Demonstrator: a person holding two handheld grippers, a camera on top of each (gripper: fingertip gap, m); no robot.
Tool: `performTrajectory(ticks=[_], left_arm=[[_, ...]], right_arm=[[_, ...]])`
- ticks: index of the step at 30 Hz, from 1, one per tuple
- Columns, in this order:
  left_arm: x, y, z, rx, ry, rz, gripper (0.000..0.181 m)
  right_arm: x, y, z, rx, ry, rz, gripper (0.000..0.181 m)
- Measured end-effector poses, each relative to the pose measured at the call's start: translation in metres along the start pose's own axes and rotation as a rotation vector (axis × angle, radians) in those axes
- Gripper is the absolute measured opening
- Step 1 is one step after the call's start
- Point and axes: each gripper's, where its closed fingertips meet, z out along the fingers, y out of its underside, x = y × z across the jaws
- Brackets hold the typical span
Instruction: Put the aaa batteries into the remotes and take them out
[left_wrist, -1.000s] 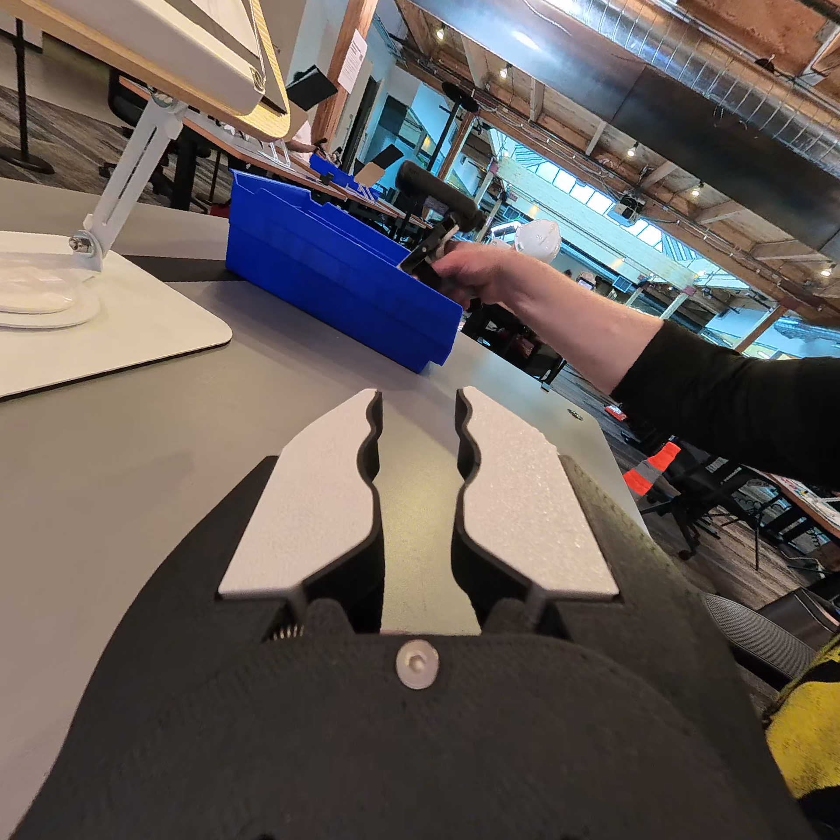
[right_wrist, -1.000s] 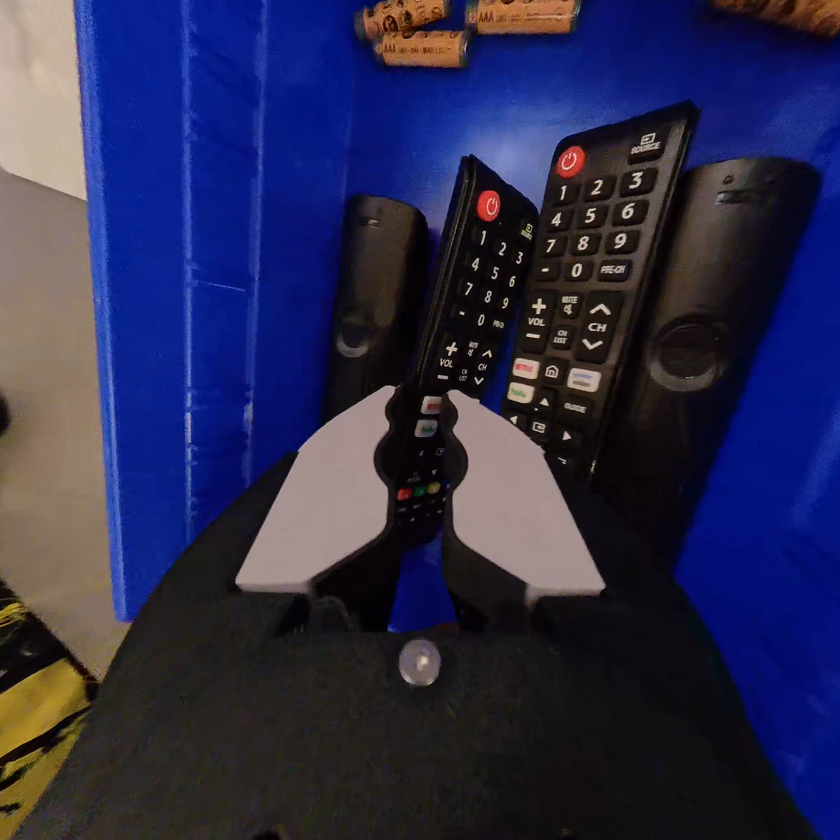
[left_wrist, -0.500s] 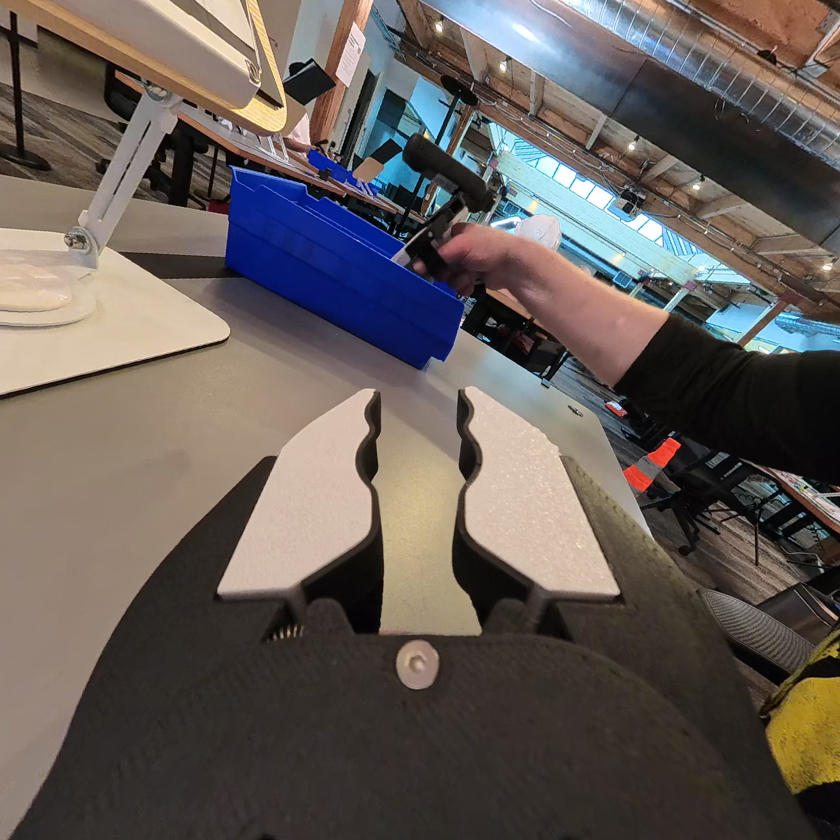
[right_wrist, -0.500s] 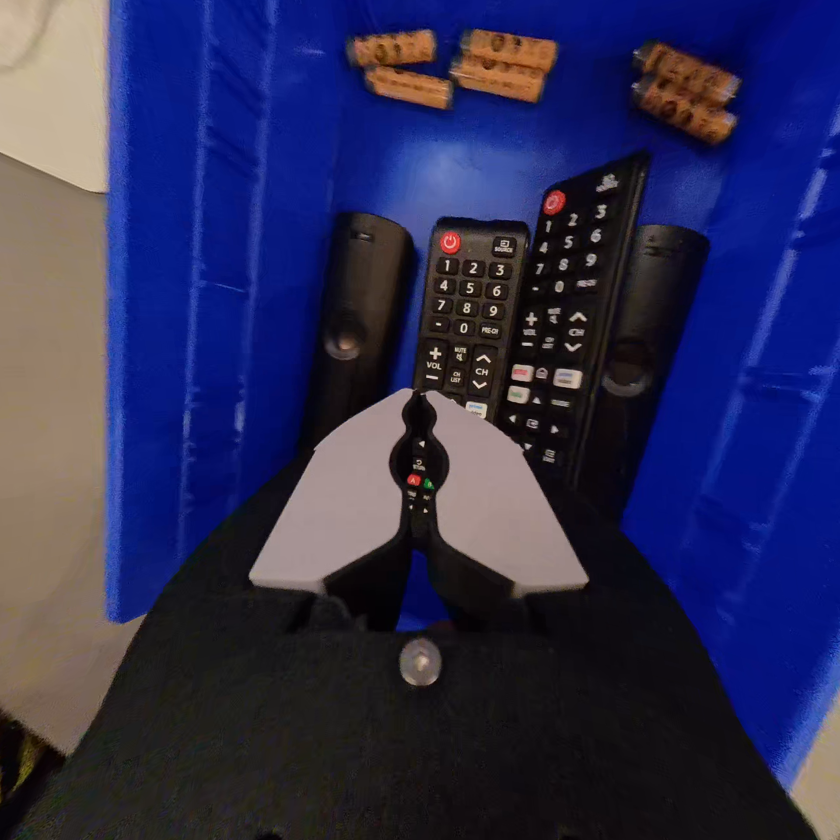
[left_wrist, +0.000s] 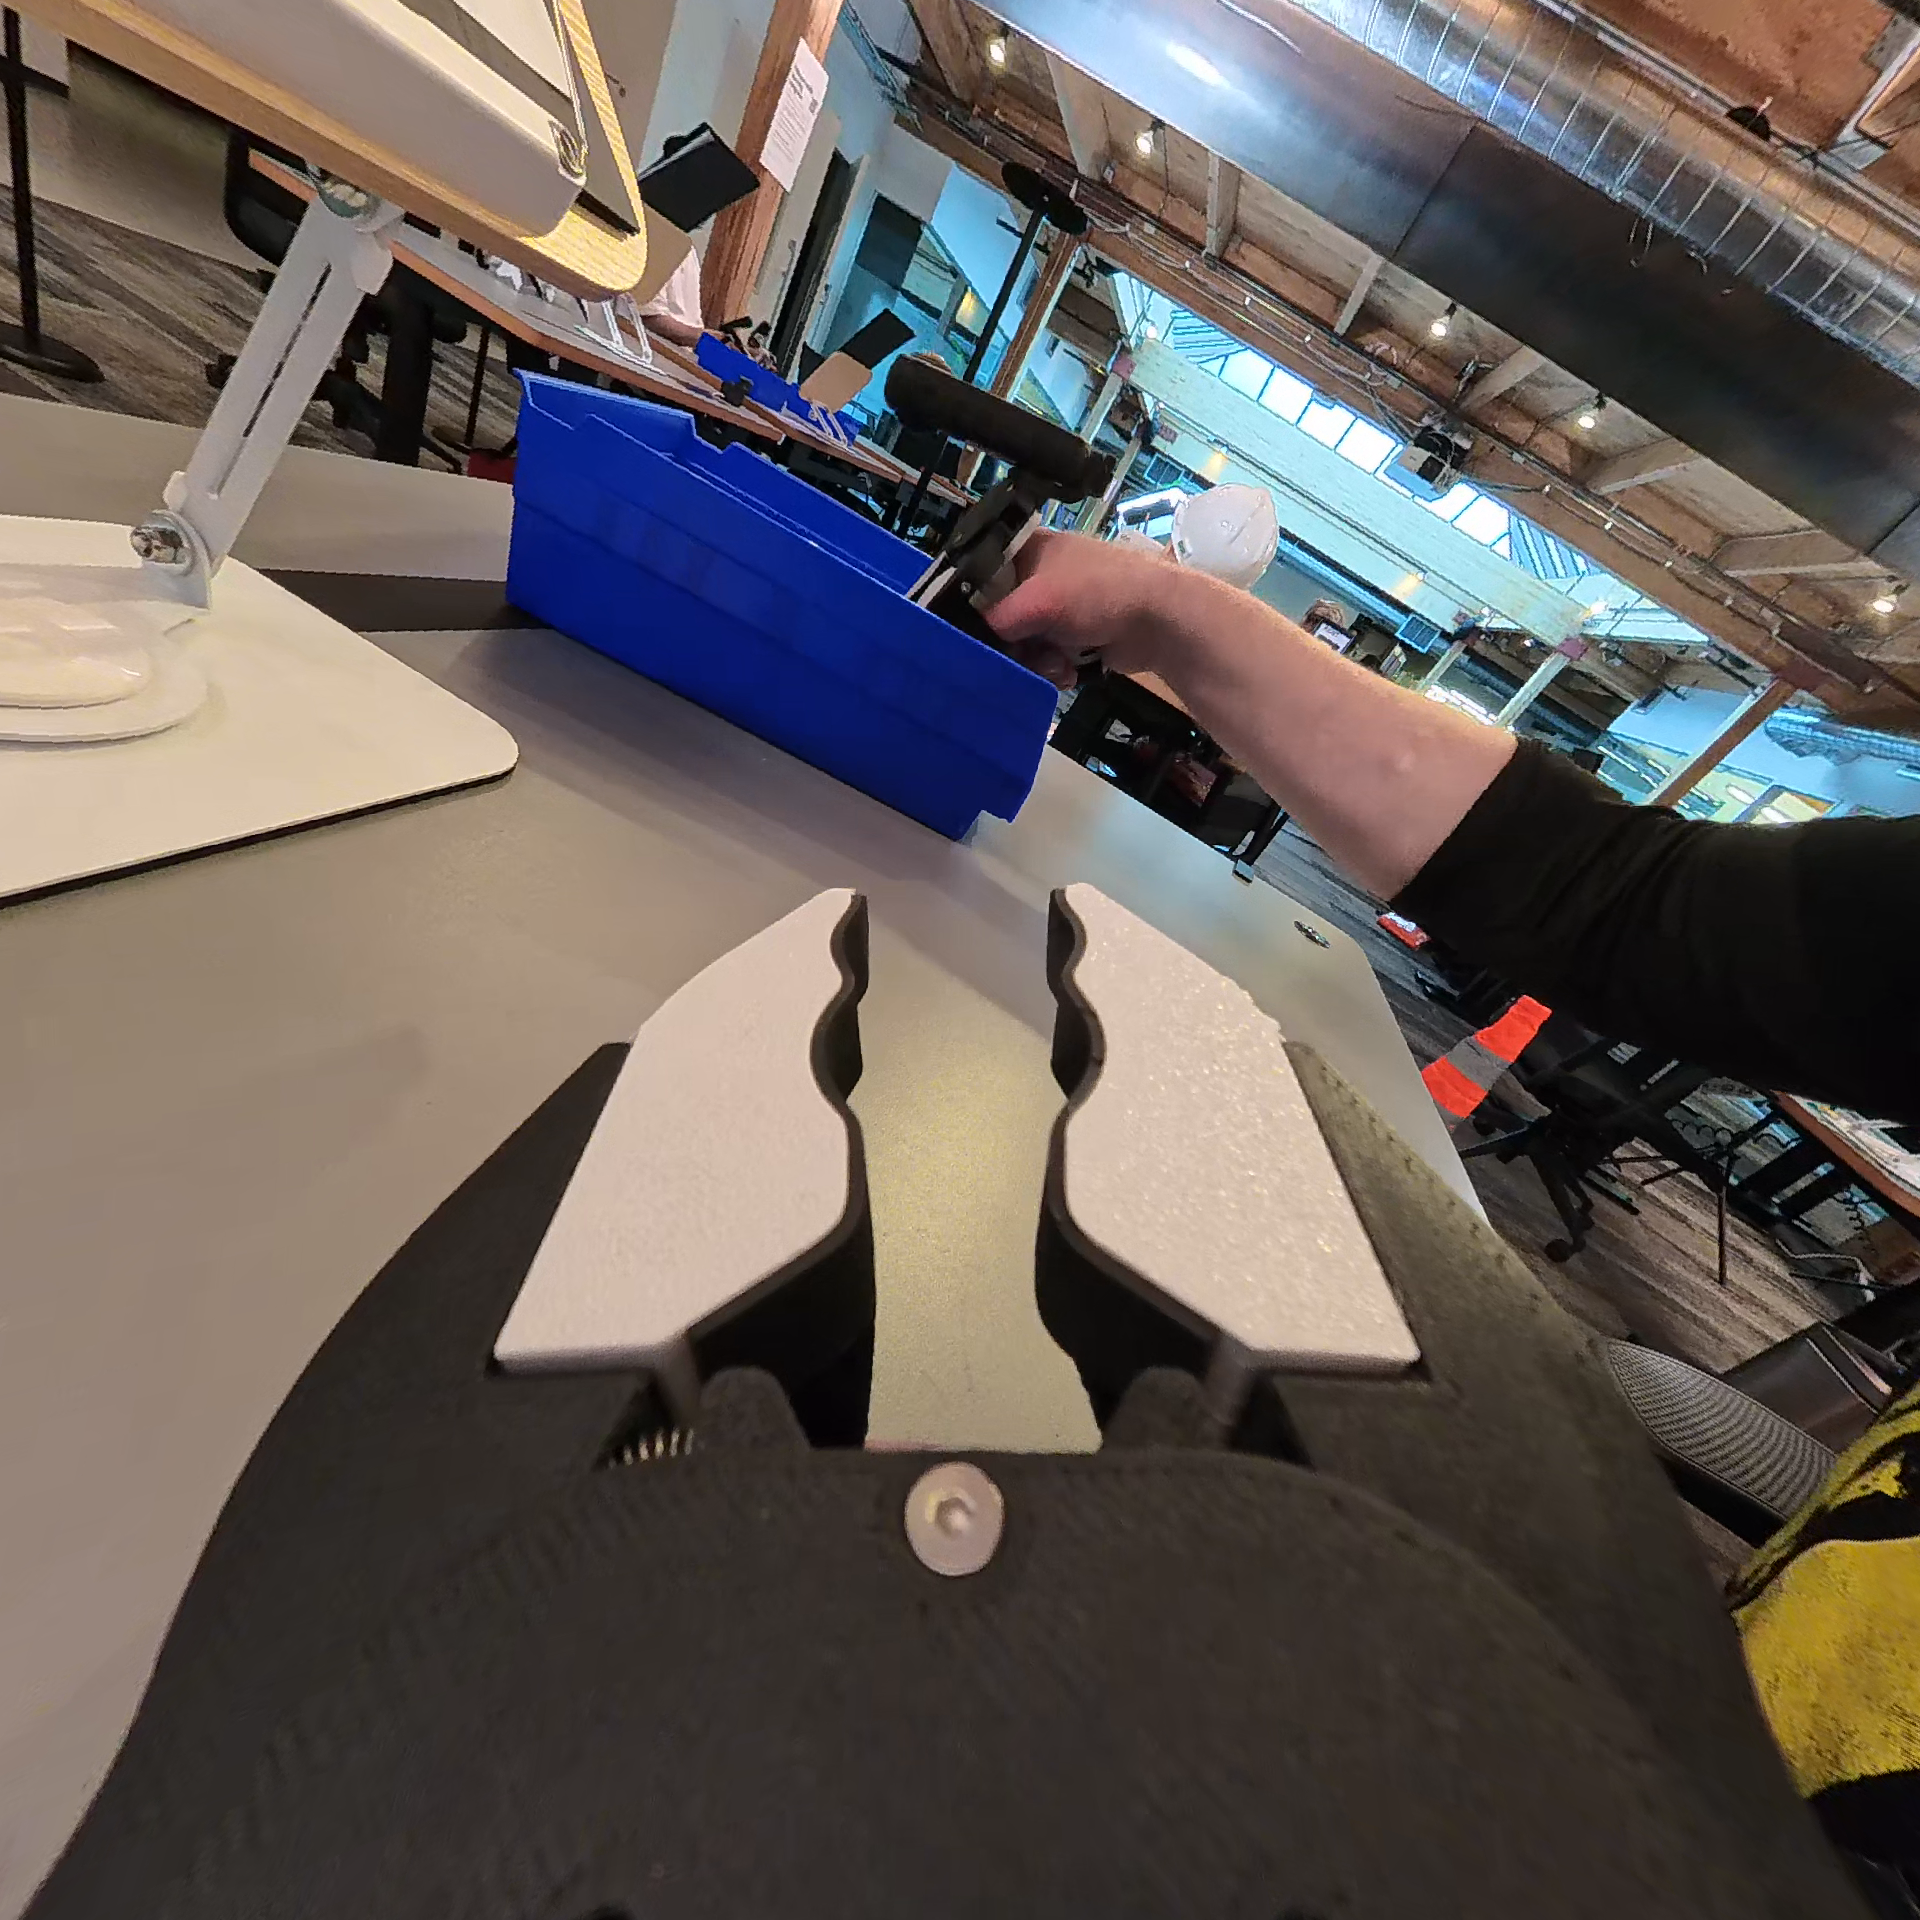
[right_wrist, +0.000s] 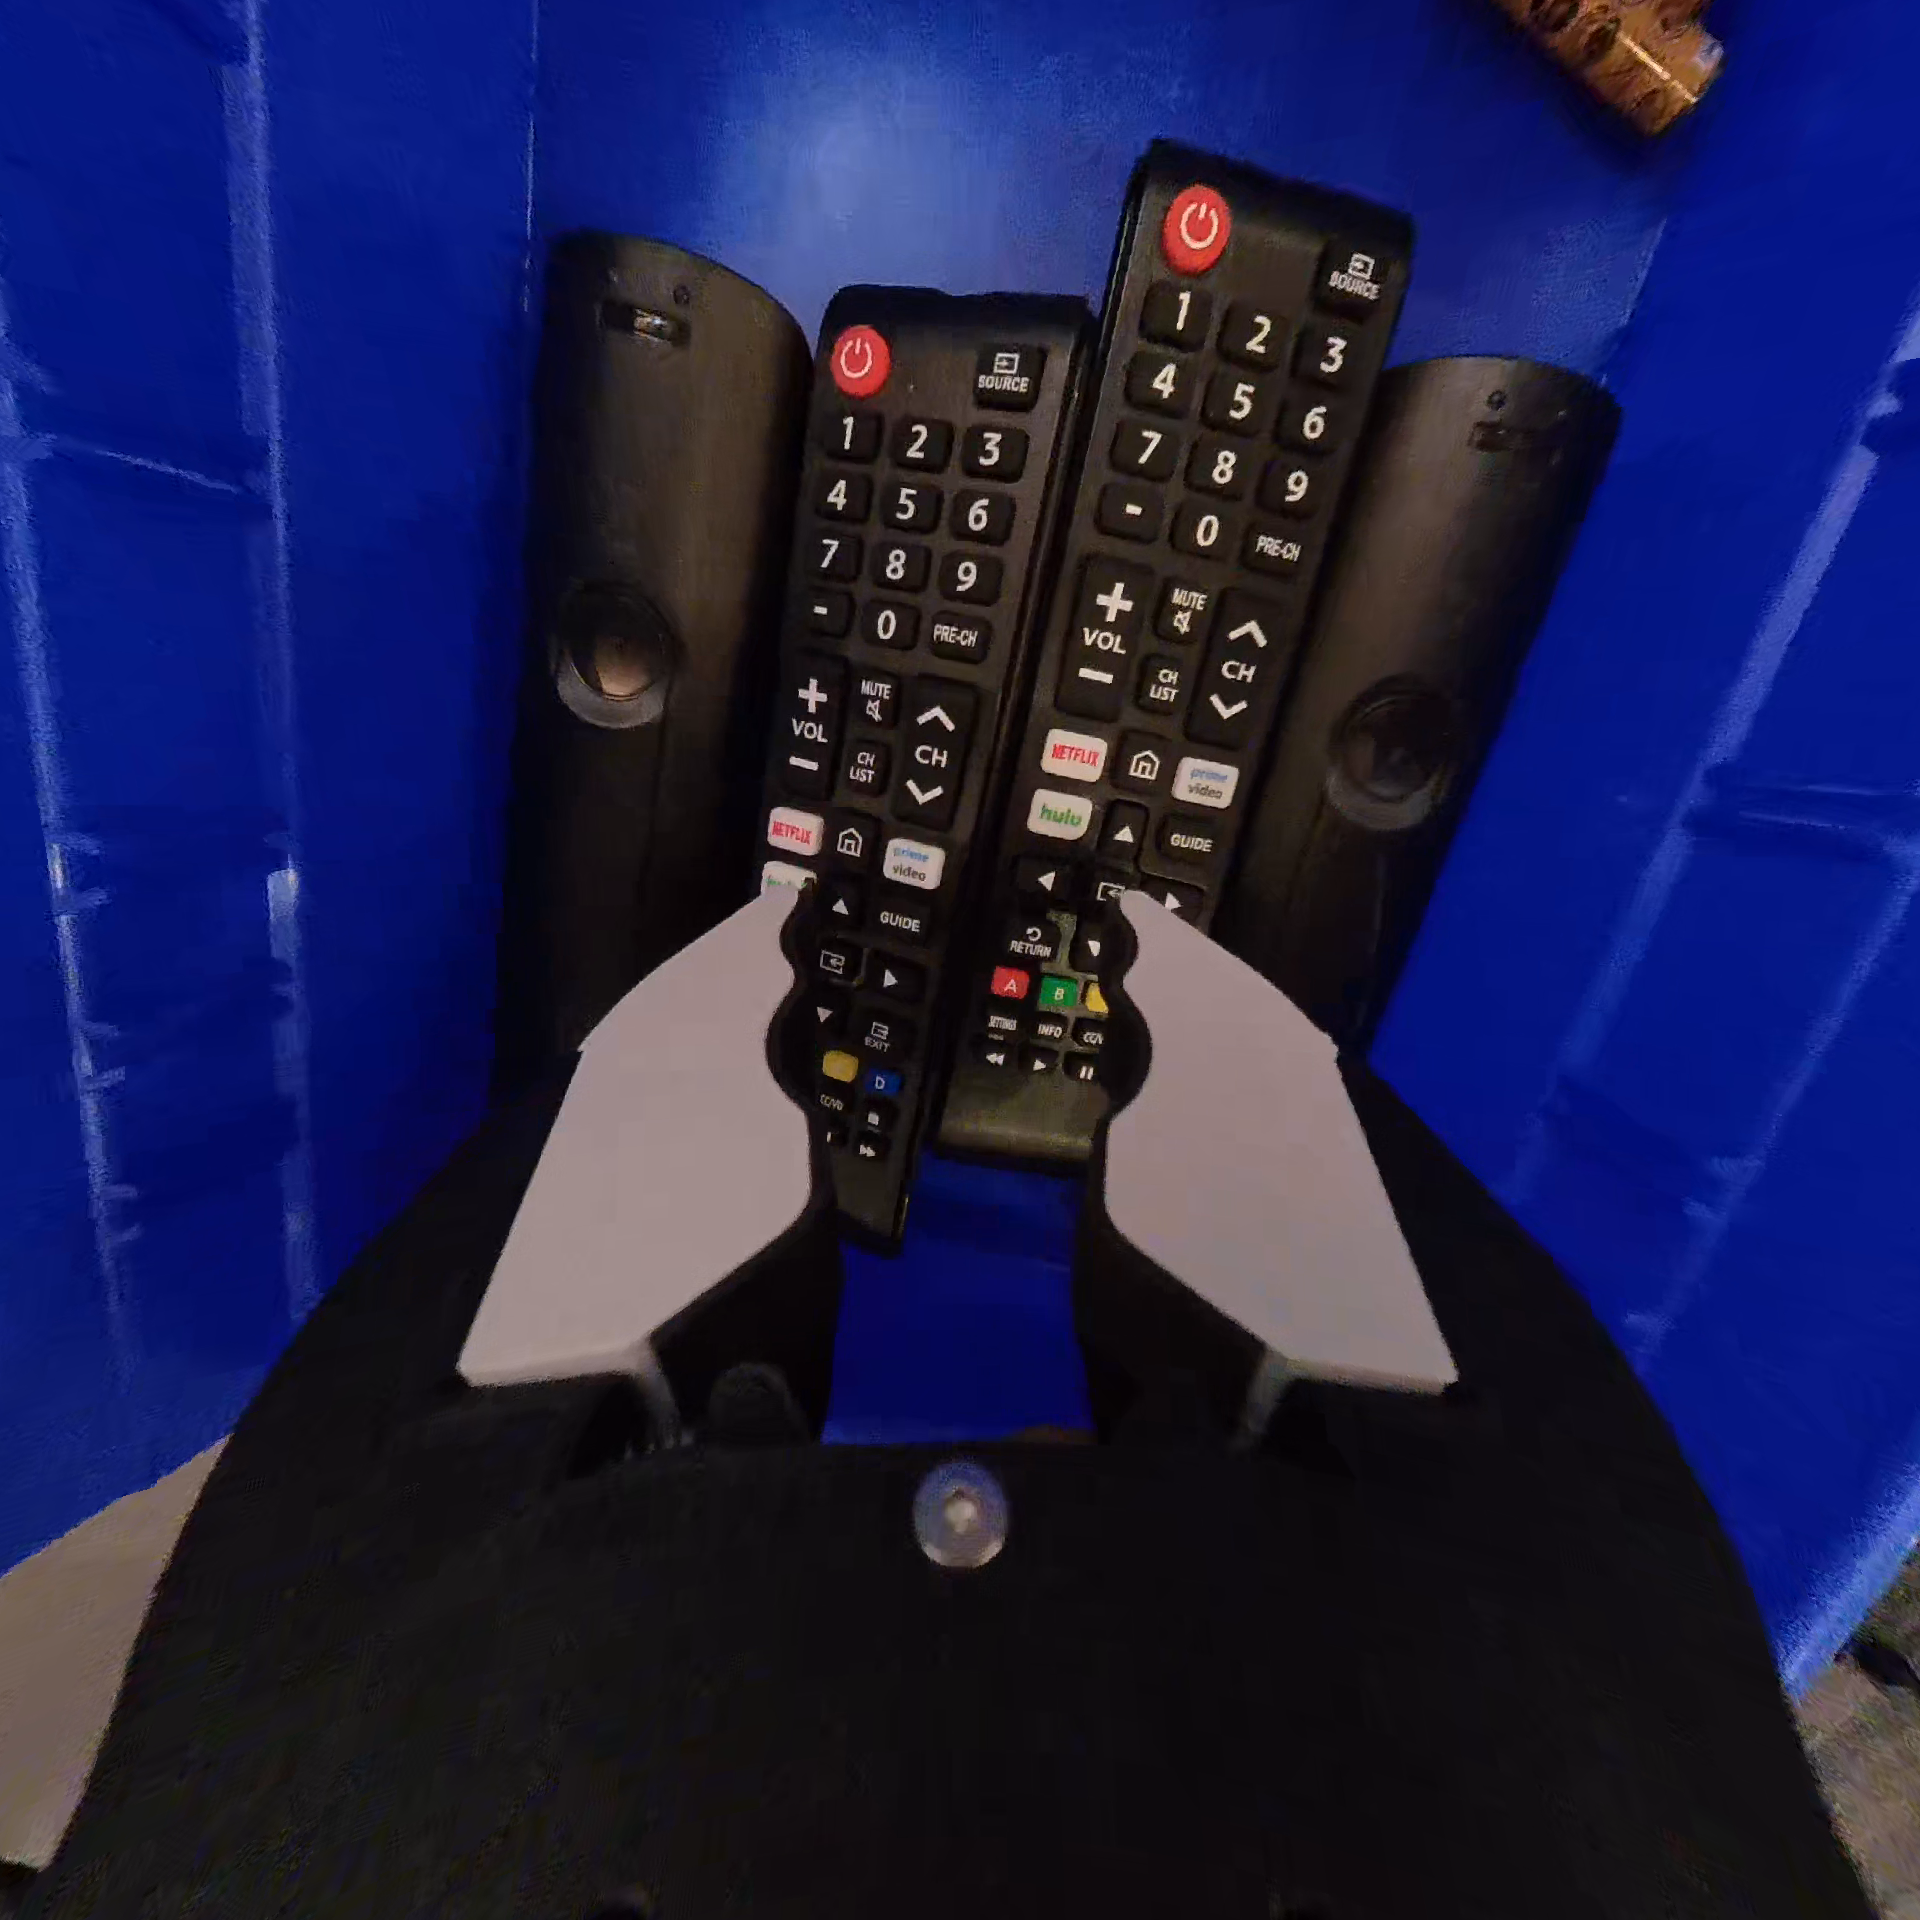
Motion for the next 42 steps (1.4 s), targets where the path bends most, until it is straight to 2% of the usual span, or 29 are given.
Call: performTrajectory(ticks=[1, 3, 5, 9, 12, 17, 20, 22, 24, 27, 29, 31, 33, 36, 38, 40, 42], left_arm=[[0.0, 0.0, 0.0, 0.0, 0.0, 0.0, 0.033], [0.0, 0.0, 0.0, -0.001, 0.0, 0.002, 0.033], [0.0, 0.0, 0.0, -0.002, 0.0, 0.004, 0.033], [0.001, 0.001, 0.001, -0.005, 0.0, 0.006, 0.034], [0.001, 0.001, 0.001, -0.007, 0.0, 0.008, 0.034], [0.001, 0.001, 0.001, -0.006, -0.002, 0.009, 0.034], [0.001, 0.001, 0.001, -0.007, -0.002, 0.009, 0.034], [0.001, 0.002, 0.002, -0.012, -0.002, 0.011, 0.034], [0.001, 0.003, 0.002, -0.015, -0.003, 0.015, 0.034], [0.001, 0.003, 0.002, -0.017, -0.004, 0.017, 0.034], [0.001, 0.003, 0.002, -0.016, -0.004, 0.019, 0.034], [0.001, 0.003, 0.002, -0.016, -0.003, 0.018, 0.035], [0.001, 0.003, 0.002, -0.016, -0.004, 0.018, 0.035], [0.002, 0.003, 0.002, -0.017, -0.004, 0.018, 0.036], [0.002, 0.003, 0.002, -0.019, -0.005, 0.02, 0.036], [0.002, 0.003, 0.002, -0.02, -0.005, 0.021, 0.036], [0.001, 0.003, 0.002, -0.019, -0.007, 0.021, 0.037]], right_arm=[[0.003, 0.0, 0.001, 0.0, 0.021, 0.007, 0.051], [0.007, 0.001, 0.004, 0.002, 0.053, 0.019, 0.071], [0.0, 0.0, 0.006, 0.023, 0.058, -0.003, 0.079], [-0.007, 0.007, 0.014, -0.008, 0.154, -0.136, 0.071], [-0.008, 0.006, 0.014, -0.003, 0.226, -0.191, 0.052], [0.002, 0.007, 0.009, -0.016, 0.335, -0.211, 0.05], [0.023, 0.011, -0.001, -0.037, 0.507, -0.208, 0.05], [0.028, 0.015, 0.0, -0.058, 0.551, -0.199, 0.05], [0.02, 0.015, 0.001, -0.058, 0.536, -0.221, 0.051], [-0.003, 0.012, 0.003, -0.048, 0.434, -0.248, 0.06], [-0.007, 0.01, -0.003, -0.037, 0.436, -0.271, 0.069], [-0.017, 0.007, -0.012, 0.013, 0.355, -0.239, 0.066], [-0.01, 0.001, -0.027, 0.086, 0.339, -0.186, 0.065], [0.017, 0.002, -0.039, 0.108, 0.359, -0.12, 0.055], [0.023, 0.005, -0.032, 0.086, 0.32, -0.099, 0.047], [0.022, 0.005, -0.019, 0.073, 0.265, -0.086, 0.049], [0.023, 0.007, -0.008, 0.045, 0.273, -0.1, 0.053]])
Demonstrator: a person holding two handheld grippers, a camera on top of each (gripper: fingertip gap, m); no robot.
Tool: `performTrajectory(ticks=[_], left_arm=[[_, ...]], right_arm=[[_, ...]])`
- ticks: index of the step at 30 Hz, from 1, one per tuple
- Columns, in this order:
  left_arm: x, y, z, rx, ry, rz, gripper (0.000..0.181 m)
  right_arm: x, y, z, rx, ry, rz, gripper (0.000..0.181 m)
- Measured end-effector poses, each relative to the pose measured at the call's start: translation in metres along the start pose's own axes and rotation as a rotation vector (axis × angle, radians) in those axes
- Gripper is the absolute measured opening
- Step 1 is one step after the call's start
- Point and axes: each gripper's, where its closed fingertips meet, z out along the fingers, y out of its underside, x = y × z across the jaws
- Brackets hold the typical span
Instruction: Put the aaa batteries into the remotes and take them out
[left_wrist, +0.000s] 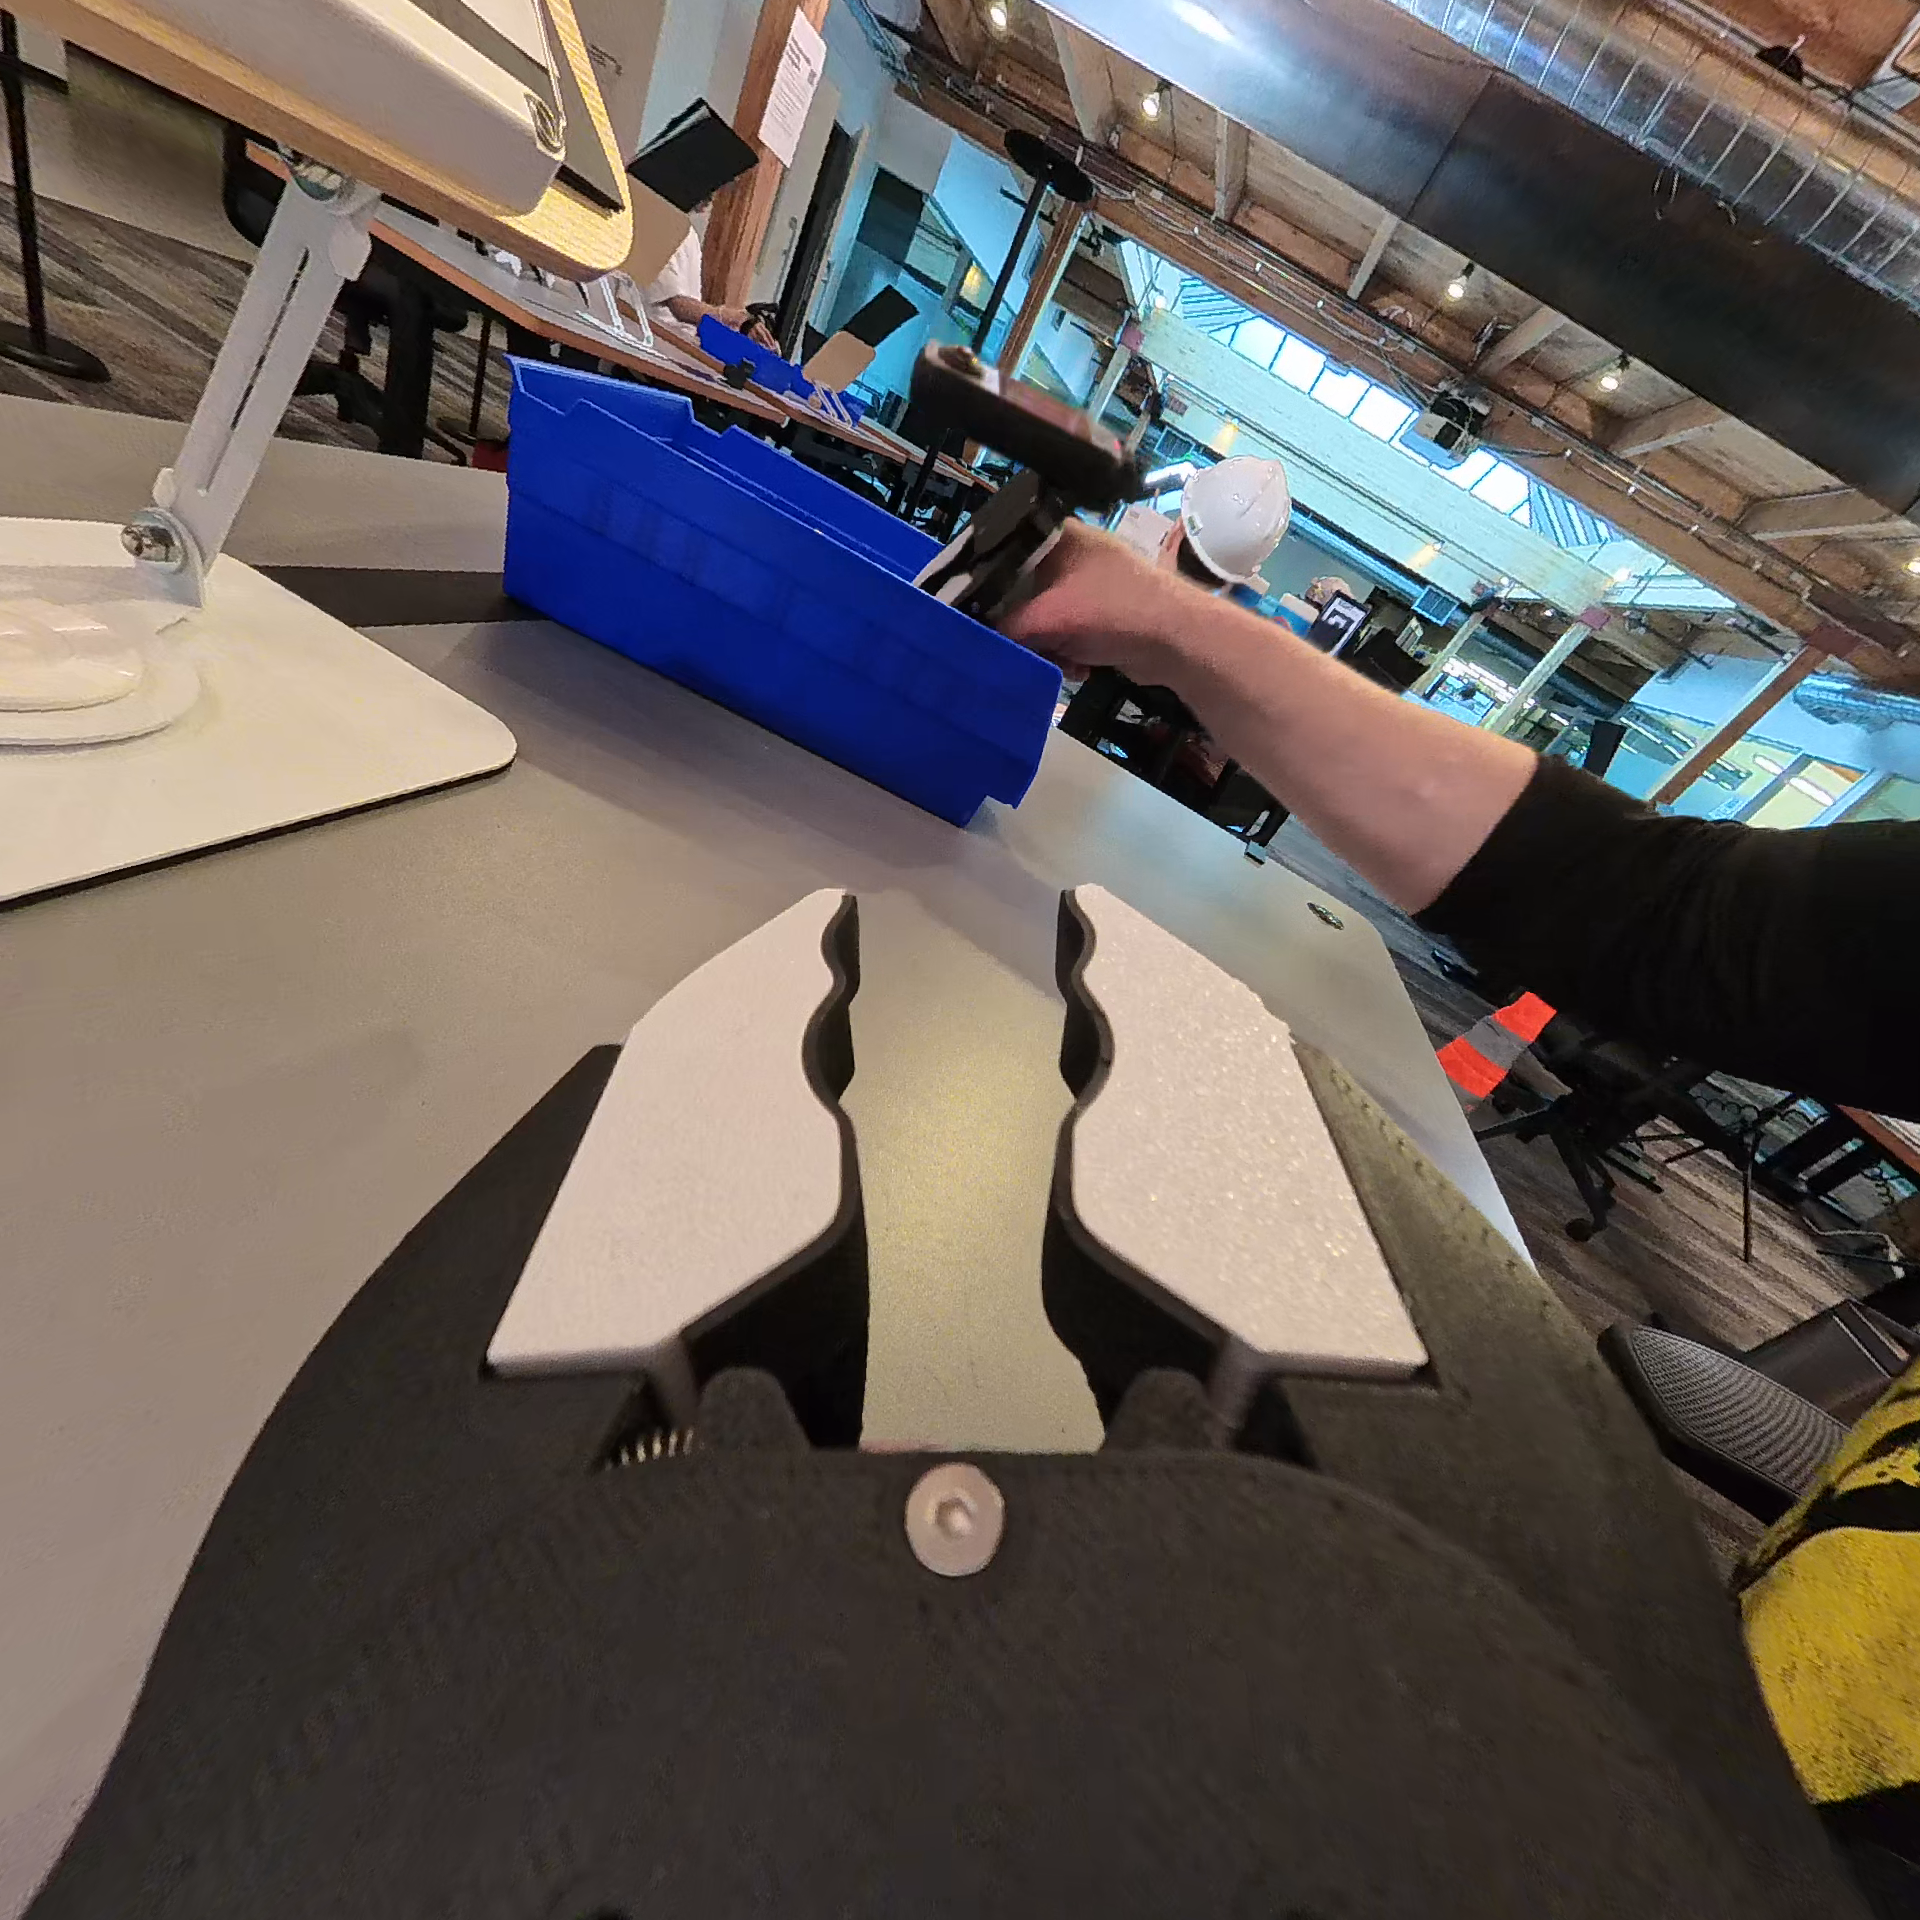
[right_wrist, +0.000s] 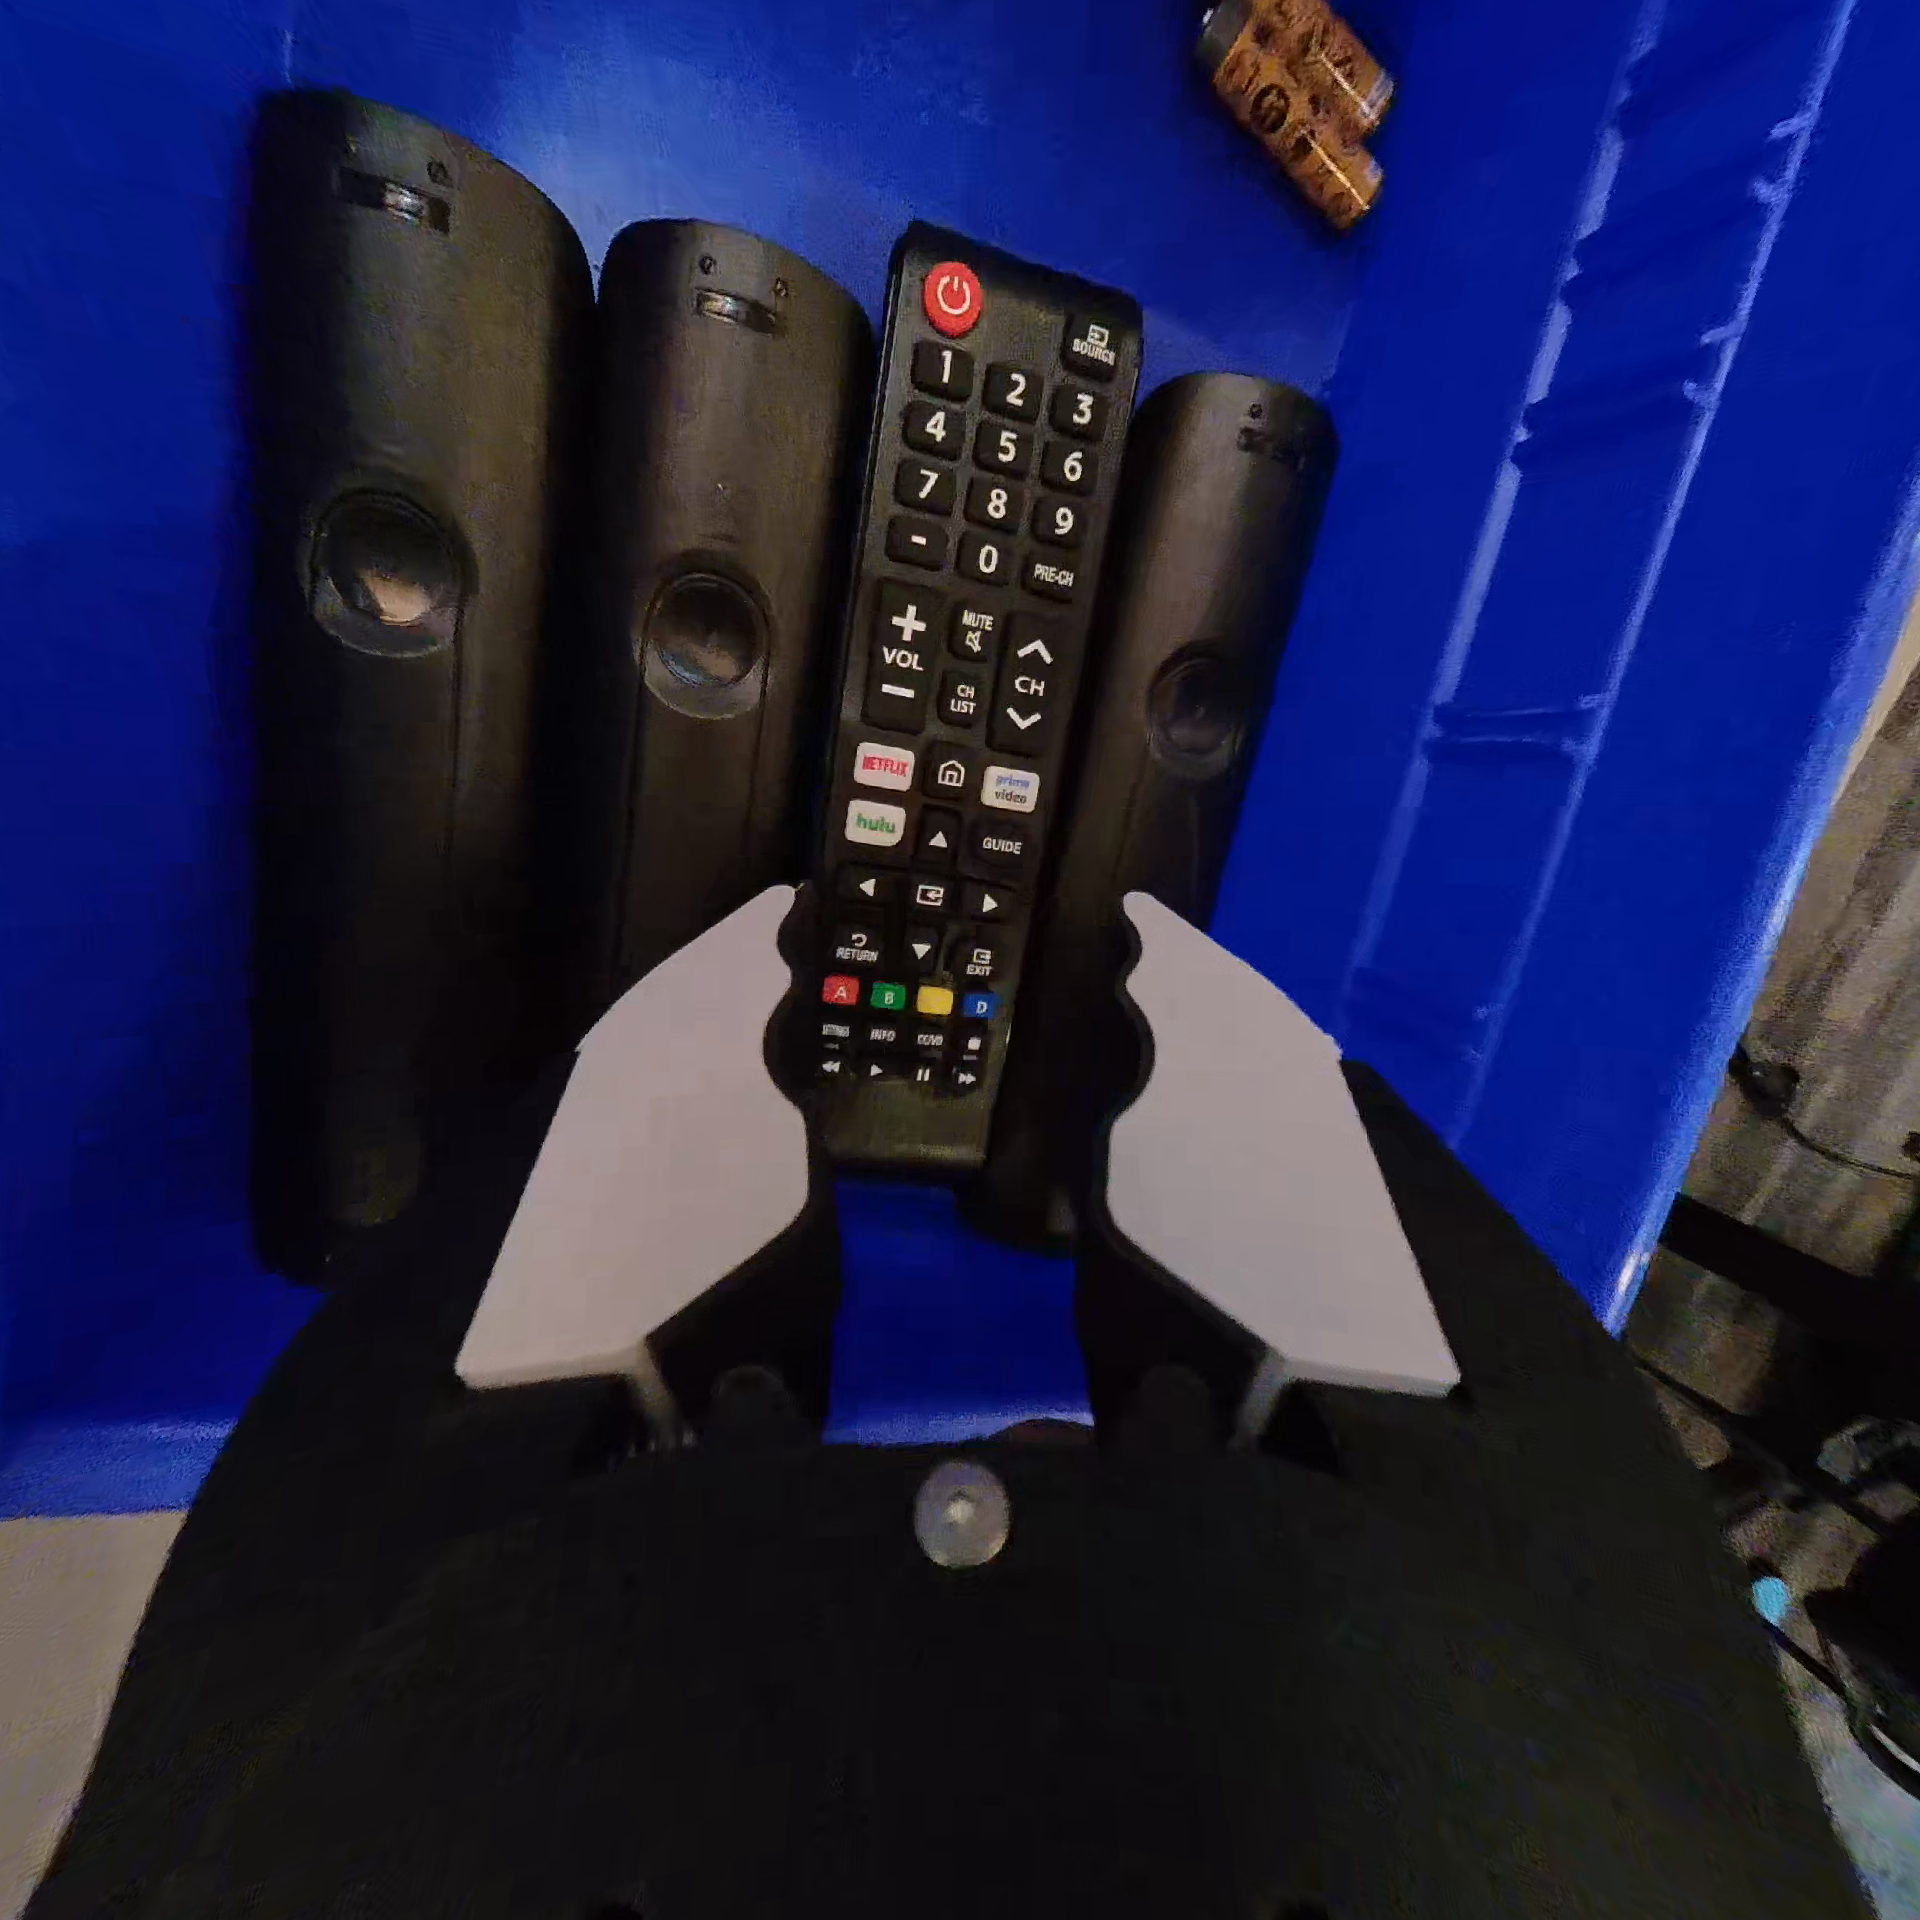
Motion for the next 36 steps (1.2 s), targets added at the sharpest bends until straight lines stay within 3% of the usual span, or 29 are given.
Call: performTrajectory(ticks=[3, 8, 13, 15, 19, 21, 25, 32, 36], left_arm=[[0.0, 0.0, 0.0, -0.001, 0.0, 0.0, 0.037], [0.0, 0.0, 0.0, -0.002, 0.001, 0.001, 0.037], [0.001, 0.001, 0.0, -0.004, 0.001, 0.004, 0.037], [0.001, 0.001, 0.0, -0.005, 0.001, 0.004, 0.037], [0.001, 0.001, 0.0, -0.003, 0.002, 0.003, 0.037], [0.001, 0.001, 0.001, -0.006, 0.001, 0.007, 0.037], [0.001, 0.001, 0.001, -0.006, 0.002, 0.007, 0.037], [0.001, 0.002, 0.001, -0.008, 0.002, 0.008, 0.037], [0.001, 0.001, 0.0, -0.004, 0.002, 0.006, 0.038]], right_arm=[[-0.002, 0.0, 0.01, -0.015, 0.049, -0.024, 0.041], [0.007, -0.001, 0.011, -0.043, 0.26, -0.129, 0.043], [0.011, -0.002, 0.009, -0.04, 0.263, -0.143, 0.038], [0.011, -0.009, 0.003, 0.011, 0.306, -0.175, 0.025], [0.006, -0.01, -0.003, 0.018, 0.288, -0.197, 0.021], [-0.003, -0.014, -0.004, 0.068, 0.178, -0.136, 0.015], [-0.005, -0.012, -0.009, 0.012, 0.276, -0.249, 0.014], [-0.049, -0.02, -0.017, 0.075, 0.15, -0.349, 0.0], [-0.046, -0.022, -0.015, 0.106, 0.084, -0.232, 0.0]])
